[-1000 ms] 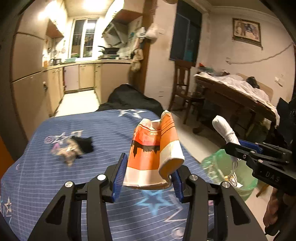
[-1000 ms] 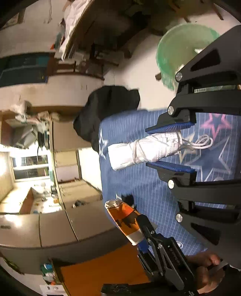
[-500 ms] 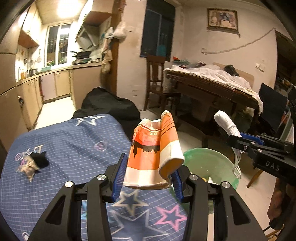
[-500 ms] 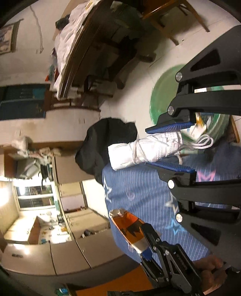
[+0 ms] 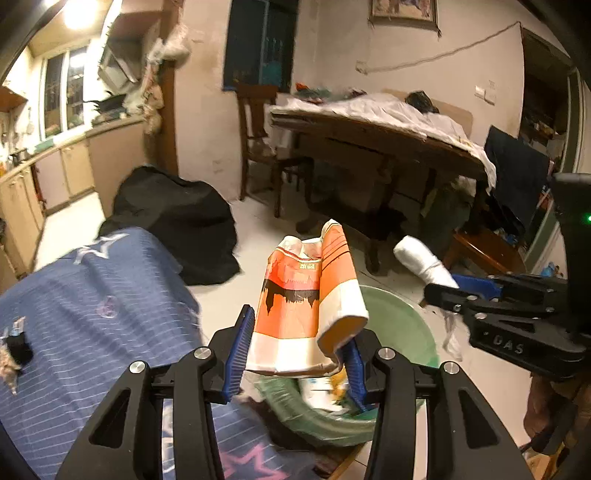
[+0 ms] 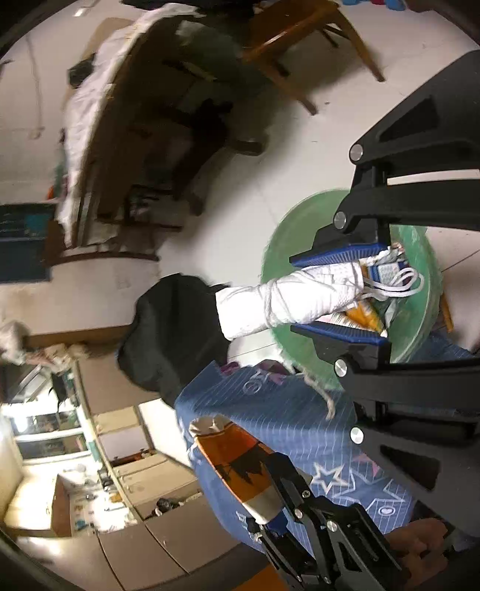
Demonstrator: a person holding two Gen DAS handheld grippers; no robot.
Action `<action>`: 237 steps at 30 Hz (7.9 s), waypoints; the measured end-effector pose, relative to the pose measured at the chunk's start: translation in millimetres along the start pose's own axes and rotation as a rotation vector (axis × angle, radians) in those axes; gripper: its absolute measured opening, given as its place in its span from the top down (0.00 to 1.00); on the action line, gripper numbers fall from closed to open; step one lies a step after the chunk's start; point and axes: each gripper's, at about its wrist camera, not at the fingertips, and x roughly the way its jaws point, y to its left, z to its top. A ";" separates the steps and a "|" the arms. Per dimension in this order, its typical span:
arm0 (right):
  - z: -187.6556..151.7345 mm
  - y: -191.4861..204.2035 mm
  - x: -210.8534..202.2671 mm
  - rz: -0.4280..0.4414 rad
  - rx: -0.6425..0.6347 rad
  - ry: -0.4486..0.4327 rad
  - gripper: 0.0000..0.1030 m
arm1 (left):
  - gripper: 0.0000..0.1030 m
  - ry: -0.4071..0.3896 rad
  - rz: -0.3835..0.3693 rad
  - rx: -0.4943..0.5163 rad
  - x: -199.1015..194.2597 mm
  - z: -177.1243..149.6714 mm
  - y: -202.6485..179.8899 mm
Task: Collect trash
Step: 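Carry the paper cup and white towel over the green bin, then open both tools to drop the cup and towel into the bin, then swing both tools back to the bed toward the seed bag and black cloth, then grasp the clear seed bag with the left tool while the right tool grasps the black cloth, then carry the seed bag and black cloth over the green bin, then open both tools to drop the seed bag and black cloth into the bin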
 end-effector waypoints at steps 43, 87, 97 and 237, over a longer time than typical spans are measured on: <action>2.3 -56.0 57.3 0.027 0.083 0.175 0.65 | 0.12 0.238 -0.037 0.034 128.7 -26.7 -3.4; -45.3 277.6 33.9 0.440 -0.280 0.069 0.18 | 0.11 0.112 0.353 -0.269 -113.2 -133.7 450.0; -7.8 344.3 78.0 0.472 -0.458 0.089 0.18 | 0.57 0.156 0.333 -0.309 -75.9 -148.2 487.8; 3.0 -57.2 87.8 0.019 0.094 0.273 0.27 | 0.29 0.339 0.076 0.086 165.8 4.5 -5.3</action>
